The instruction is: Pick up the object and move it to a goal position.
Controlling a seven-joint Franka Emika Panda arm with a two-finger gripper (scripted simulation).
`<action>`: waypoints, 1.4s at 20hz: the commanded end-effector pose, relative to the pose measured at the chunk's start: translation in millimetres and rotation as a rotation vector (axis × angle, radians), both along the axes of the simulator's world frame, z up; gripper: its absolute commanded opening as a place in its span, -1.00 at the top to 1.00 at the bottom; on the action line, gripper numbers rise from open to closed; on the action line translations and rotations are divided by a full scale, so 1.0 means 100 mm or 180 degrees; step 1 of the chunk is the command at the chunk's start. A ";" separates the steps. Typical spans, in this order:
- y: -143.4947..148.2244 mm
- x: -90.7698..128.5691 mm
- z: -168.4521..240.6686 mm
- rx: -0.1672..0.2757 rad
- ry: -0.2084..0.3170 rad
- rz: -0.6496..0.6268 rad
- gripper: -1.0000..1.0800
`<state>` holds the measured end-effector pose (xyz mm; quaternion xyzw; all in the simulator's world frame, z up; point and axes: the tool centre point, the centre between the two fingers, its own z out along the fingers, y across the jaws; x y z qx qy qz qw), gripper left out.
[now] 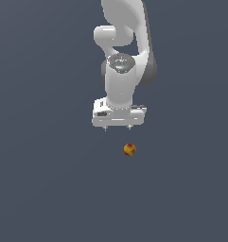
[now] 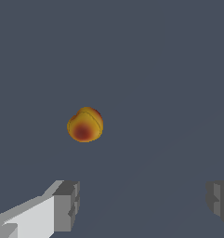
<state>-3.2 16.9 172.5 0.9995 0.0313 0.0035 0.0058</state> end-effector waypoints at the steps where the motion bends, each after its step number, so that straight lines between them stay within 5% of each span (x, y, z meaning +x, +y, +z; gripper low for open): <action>1: 0.00 0.00 0.00 0.0000 0.0000 0.0000 -0.92; 10: -0.09 -0.08 -0.11 -0.0004 0.0133 -0.0014 -0.92; 28: 0.09 0.05 -0.26 0.0007 0.0103 -0.0476 -0.92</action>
